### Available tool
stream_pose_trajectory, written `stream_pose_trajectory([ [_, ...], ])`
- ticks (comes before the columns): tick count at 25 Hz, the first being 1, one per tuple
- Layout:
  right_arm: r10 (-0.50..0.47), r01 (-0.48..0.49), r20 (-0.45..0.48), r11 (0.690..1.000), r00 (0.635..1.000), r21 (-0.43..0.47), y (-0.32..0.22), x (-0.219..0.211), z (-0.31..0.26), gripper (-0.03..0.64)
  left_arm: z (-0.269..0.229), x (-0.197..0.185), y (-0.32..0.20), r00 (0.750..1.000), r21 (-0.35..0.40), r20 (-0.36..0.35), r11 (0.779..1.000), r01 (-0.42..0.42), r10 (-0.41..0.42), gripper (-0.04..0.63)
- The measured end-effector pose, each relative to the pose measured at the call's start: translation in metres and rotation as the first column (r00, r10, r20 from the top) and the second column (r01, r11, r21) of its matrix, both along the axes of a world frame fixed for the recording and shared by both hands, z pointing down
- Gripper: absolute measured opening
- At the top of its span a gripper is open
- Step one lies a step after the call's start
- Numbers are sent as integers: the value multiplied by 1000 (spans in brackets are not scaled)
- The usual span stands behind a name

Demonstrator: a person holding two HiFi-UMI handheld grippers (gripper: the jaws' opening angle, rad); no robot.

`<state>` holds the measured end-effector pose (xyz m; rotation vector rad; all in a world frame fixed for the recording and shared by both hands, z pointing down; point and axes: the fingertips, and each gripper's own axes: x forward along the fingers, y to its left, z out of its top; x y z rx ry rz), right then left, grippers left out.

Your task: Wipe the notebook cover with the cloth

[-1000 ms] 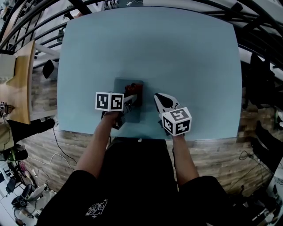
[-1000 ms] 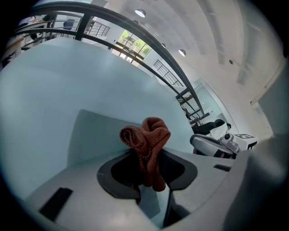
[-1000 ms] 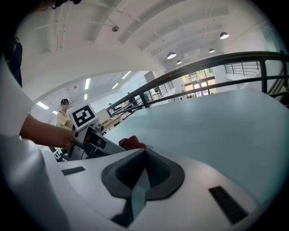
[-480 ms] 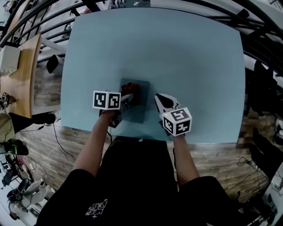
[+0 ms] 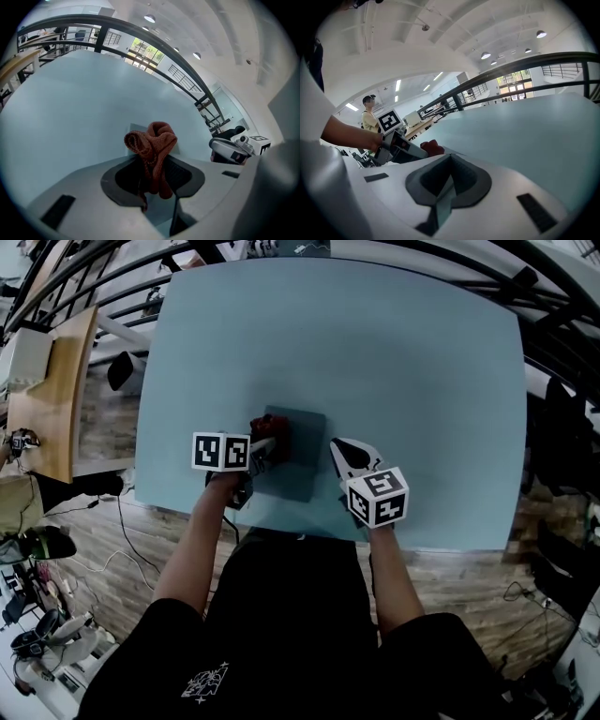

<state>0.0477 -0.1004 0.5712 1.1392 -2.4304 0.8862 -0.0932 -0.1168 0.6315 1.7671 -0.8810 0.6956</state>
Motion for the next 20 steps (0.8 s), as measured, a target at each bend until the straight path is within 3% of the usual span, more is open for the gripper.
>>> stream_pose_trajectory([
  [20,-92,92,-3,995,996,-23,17,-43,17,2,-10,-51,23,991,17,55,993,120,-120,135],
])
